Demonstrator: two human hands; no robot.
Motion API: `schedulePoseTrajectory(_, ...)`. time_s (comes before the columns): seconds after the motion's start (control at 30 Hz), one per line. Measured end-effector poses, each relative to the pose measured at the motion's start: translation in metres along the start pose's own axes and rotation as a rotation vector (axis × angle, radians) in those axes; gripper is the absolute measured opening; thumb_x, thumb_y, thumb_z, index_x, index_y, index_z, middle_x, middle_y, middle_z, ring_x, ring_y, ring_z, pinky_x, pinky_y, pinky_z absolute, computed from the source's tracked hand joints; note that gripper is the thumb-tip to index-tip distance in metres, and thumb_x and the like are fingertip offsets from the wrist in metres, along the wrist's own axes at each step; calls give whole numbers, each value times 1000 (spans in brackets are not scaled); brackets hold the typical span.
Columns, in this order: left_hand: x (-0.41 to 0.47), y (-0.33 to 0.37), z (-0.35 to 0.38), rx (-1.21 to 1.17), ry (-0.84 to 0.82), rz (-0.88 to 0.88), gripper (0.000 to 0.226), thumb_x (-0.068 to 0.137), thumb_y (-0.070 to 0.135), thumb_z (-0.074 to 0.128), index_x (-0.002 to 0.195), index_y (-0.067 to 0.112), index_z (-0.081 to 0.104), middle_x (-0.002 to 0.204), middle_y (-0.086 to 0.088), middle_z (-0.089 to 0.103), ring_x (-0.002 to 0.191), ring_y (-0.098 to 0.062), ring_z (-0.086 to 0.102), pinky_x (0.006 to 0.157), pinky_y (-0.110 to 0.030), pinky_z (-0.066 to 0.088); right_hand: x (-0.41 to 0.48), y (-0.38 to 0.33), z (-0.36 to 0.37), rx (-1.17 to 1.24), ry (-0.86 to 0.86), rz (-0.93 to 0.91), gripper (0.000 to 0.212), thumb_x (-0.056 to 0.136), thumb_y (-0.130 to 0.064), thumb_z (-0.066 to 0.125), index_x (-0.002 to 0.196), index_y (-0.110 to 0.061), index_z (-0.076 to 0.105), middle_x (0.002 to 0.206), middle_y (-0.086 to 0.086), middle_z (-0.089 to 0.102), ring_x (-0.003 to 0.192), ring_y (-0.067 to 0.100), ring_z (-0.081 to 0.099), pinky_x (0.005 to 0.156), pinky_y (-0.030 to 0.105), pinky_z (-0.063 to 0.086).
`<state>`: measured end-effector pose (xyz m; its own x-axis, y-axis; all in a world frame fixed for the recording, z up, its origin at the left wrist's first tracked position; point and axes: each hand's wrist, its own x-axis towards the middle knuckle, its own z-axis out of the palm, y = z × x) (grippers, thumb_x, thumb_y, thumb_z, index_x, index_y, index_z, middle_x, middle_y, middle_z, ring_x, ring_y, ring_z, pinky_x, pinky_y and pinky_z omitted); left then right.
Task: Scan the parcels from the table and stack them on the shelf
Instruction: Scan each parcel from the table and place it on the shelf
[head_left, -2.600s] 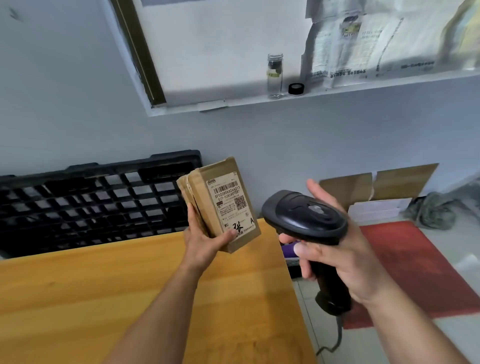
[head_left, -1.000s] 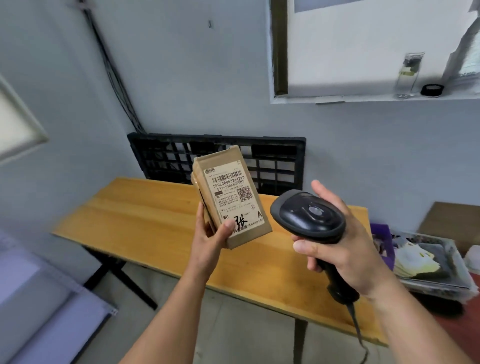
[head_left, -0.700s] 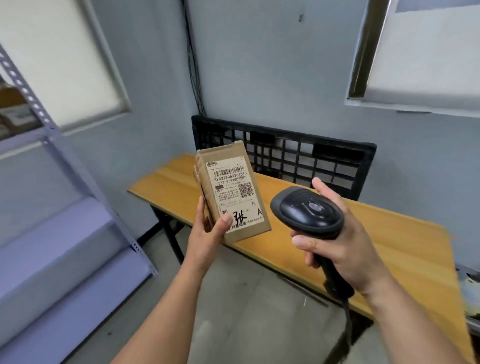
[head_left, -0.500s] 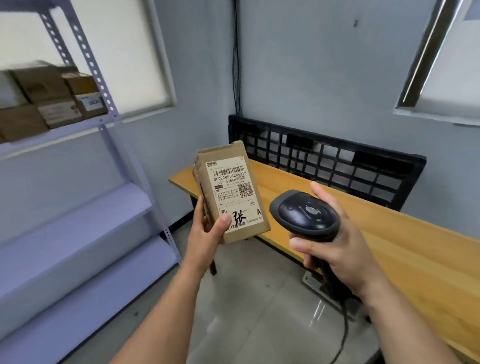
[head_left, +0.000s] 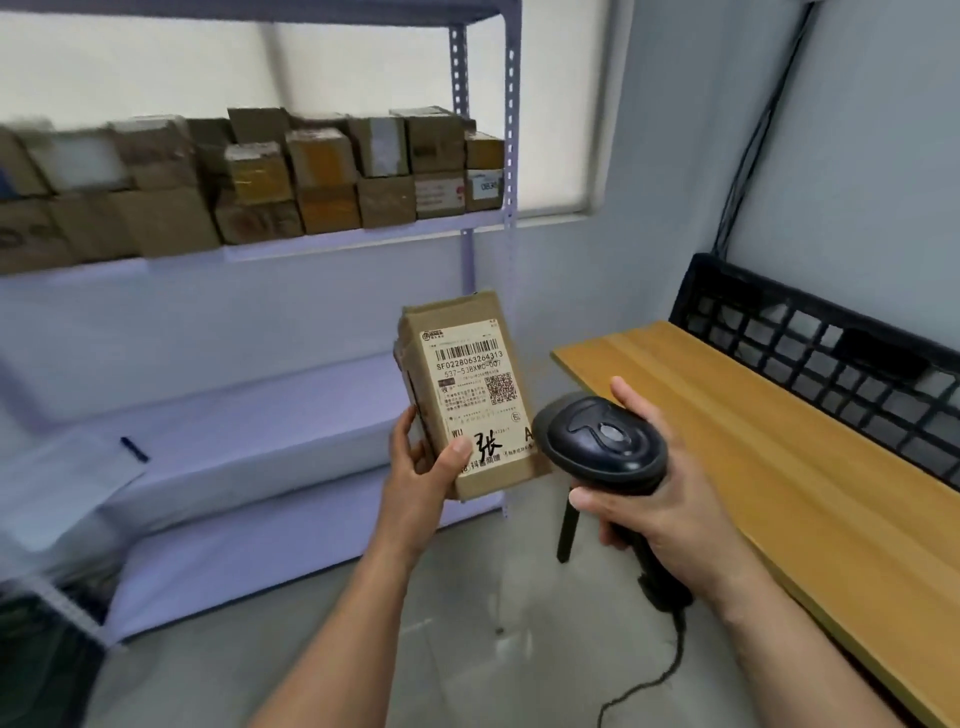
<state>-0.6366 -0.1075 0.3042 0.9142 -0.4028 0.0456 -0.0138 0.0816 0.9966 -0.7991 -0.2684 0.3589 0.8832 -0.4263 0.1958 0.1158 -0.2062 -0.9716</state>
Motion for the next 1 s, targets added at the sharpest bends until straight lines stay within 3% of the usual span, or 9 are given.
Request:
schedulePoseTrajectory(0.2,32,4,-54,37,147,25,77,81,39,67,147,30,28,124,-3,63,109,-15,63,59,-12,51,66,8,49,53,-141,-42,95,64,-2,87,131,-56,44,118,1,66,56,21,60,47,33,50)
schedulePoseTrajectory(0.37,76,14,-79,65,216,35,76,79,40,64,146,33,29,121,0,63,99,-4,65,59,-9,50,127,8,76,78,-216,-47,96,70,5,84,136,-51,42,116,8,65,54,17,60,48,30,50)
schedulePoseTrajectory(0.47,99,21,-89,67,258,50,74,81,40,67,145,33,31,116,6,64,89,5,66,57,-8,48,161,6,88,92,-268,-45,96,70,2,85,136,-52,42,113,4,67,56,18,61,51,30,50)
schedulePoseTrajectory(0.57,118,25,-103,75,304,62,82,75,49,74,143,37,31,119,5,64,93,2,67,58,-11,50,194,5,102,88,-319,-62,95,72,3,82,136,-52,41,116,0,66,56,17,60,52,29,51)
schedulePoseTrajectory(0.77,140,30,-134,119,418,69,101,53,68,66,144,41,31,122,8,64,108,-6,64,79,-22,50,243,14,132,106,-412,-105,95,71,1,83,137,-53,40,118,-5,64,54,20,61,52,30,52)
schedulePoseTrajectory(0.93,136,39,-172,144,545,109,87,60,63,67,137,46,31,113,20,63,98,6,64,78,-21,48,266,17,172,133,-508,-143,96,71,3,82,133,-55,40,115,8,65,55,14,62,51,28,52)
schedulePoseTrajectory(1.0,132,46,-192,151,597,113,77,67,55,66,136,47,32,112,18,64,97,3,65,80,-25,49,271,14,193,142,-547,-163,96,70,3,83,134,-55,40,114,10,65,55,14,62,50,30,53)
